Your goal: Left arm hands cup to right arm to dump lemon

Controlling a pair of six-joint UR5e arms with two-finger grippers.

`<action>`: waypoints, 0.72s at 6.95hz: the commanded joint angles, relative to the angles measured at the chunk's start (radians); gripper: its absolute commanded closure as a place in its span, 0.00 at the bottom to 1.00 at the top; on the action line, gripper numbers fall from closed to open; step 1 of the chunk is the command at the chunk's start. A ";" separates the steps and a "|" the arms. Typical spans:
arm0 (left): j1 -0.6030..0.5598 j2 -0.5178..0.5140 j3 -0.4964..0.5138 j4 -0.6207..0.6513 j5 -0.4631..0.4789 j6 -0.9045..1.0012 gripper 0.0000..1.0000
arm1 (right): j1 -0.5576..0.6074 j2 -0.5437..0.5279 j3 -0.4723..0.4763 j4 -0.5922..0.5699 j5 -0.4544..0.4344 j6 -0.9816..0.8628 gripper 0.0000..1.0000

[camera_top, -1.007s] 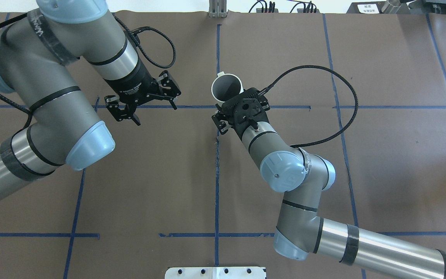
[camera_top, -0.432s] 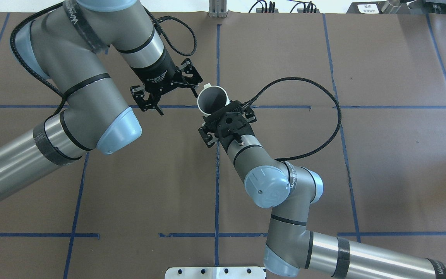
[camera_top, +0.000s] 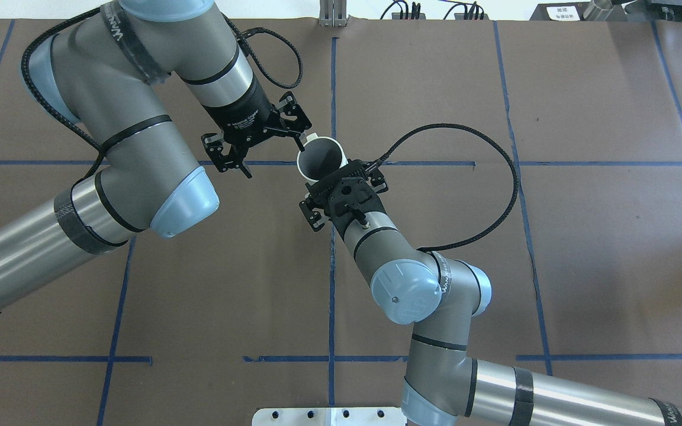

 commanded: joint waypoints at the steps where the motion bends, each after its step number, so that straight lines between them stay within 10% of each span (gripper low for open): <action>1: 0.029 -0.002 0.017 -0.026 0.029 -0.004 0.01 | -0.001 0.008 0.003 0.017 0.002 0.002 0.47; 5: 0.031 -0.002 0.019 -0.026 0.033 -0.005 0.11 | -0.009 0.007 0.006 0.028 0.002 -0.004 0.46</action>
